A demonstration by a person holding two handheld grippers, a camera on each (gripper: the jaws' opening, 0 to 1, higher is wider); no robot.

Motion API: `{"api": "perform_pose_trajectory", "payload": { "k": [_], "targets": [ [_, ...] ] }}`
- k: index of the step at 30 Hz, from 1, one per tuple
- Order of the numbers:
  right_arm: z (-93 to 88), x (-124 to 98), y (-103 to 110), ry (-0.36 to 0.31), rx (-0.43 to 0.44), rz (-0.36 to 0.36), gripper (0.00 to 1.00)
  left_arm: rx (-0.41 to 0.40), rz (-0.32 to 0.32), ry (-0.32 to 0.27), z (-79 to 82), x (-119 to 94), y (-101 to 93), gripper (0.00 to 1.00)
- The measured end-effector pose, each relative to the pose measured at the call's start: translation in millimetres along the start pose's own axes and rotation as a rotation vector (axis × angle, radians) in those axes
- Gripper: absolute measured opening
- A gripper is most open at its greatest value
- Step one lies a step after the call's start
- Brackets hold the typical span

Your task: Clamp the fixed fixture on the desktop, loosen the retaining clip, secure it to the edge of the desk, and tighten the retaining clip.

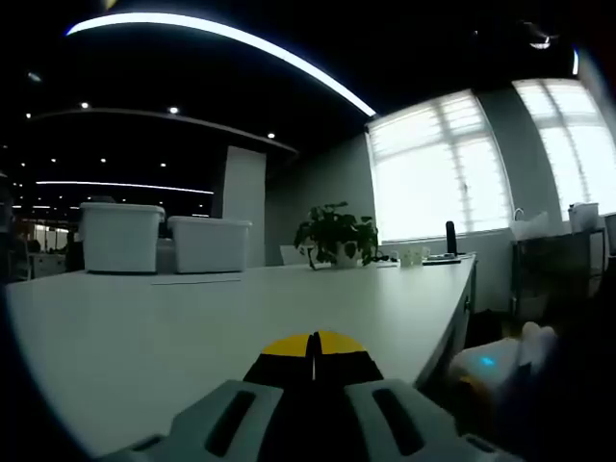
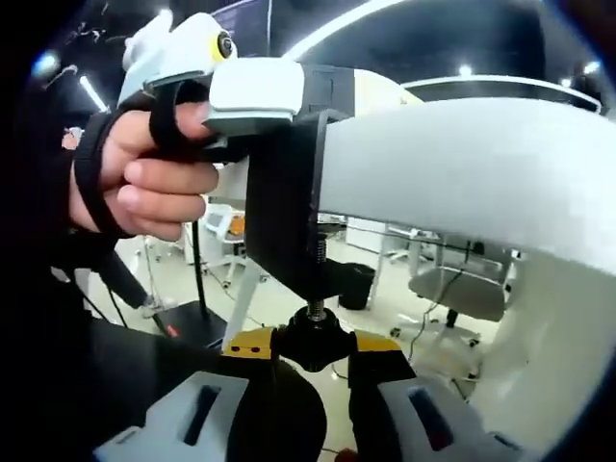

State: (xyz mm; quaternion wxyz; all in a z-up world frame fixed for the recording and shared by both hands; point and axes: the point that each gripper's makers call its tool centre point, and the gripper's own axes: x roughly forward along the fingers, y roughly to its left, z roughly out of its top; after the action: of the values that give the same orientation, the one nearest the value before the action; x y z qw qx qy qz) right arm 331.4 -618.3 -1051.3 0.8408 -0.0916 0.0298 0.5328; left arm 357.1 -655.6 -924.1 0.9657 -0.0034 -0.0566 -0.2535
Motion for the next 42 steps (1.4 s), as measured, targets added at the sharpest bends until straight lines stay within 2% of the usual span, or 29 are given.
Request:
{"api": "perform_pose_trajectory", "payload": {
  "k": [3,4,5,8,14,19,22,25,26,28,31,33,34,37,39,42],
  "targets": [
    [-0.3,0.9,3.0,-0.007,0.001,0.084,0.25,-0.001,0.002,0.001,-0.4,0.5,0.2,0.01],
    [1.3,1.7,1.0,-0.021,-0.005,0.08,0.25,-0.002,0.002,0.001,-0.5,0.6,0.2,0.01],
    [-4.3,0.9,1.0,0.012,-0.069,0.098,0.25,-0.002,0.002,0.001,-0.6,0.9,0.4,0.01],
    [-1.5,1.5,-0.7,-0.002,-0.025,0.082,0.26,-0.002,0.003,0.001,-0.9,1.3,0.2,0.01],
    [-1.2,-1.1,0.1,0.02,-0.034,0.018,0.26,-0.003,-0.002,0.003,-1.1,2.0,-0.4,0.01],
    [2.7,-19.9,-3.9,0.017,0.017,-0.129,0.27,-0.004,-0.007,0.004,-1.0,2.2,-0.8,0.01],
    [3.0,-28.2,-5.6,-0.002,0.089,-0.24,0.36,-0.004,-0.01,0.003,-0.7,2.0,-1.4,0.01],
    [-1.9,-29.7,-7.0,0.012,0.111,-0.381,0.43,-0.001,-0.016,0.0,-0.2,1.3,-2.3,0.01],
    [-3.2,-29.7,-7.8,0.023,0.082,-0.433,0.44,0.0,-0.018,-0.002,-0.1,1.1,-2.7,0.01],
    [-5.6,-29.0,-6.2,0.041,0.079,-0.534,0.44,0.004,-0.018,-0.005,0.3,0.9,-2.8,0.01],
    [-7.1,-23.0,-6.4,0.04,0.078,-0.647,0.45,0.008,-0.02,-0.009,0.7,0.7,-3.0,0.01],
    [-1.8,-21.5,-5.9,0.033,0.051,-0.704,0.46,0.01,-0.021,-0.011,0.9,0.7,-2.9,0.01],
    [-1.2,-20.7,-6.3,0.03,0.069,-0.725,0.46,0.011,-0.022,-0.011,1.0,0.7,-2.9,0.01],
    [-4.1,-11.4,-7.4,0.048,0.1,-0.711,0.46,0.01,-0.028,-0.012,1.3,0.8,-3.3,0.01],
    [-1.6,-9.9,-10.4,0.038,0.116,-0.706,0.44,0.012,-0.033,-0.014,1.6,0.7,-3.7,0.01],
    [0.4,-9.1,-14.9,0.038,0.118,-0.711,0.35,0.013,-0.035,-0.016,1.9,0.5,-3.8,0.01]
  ]
}}
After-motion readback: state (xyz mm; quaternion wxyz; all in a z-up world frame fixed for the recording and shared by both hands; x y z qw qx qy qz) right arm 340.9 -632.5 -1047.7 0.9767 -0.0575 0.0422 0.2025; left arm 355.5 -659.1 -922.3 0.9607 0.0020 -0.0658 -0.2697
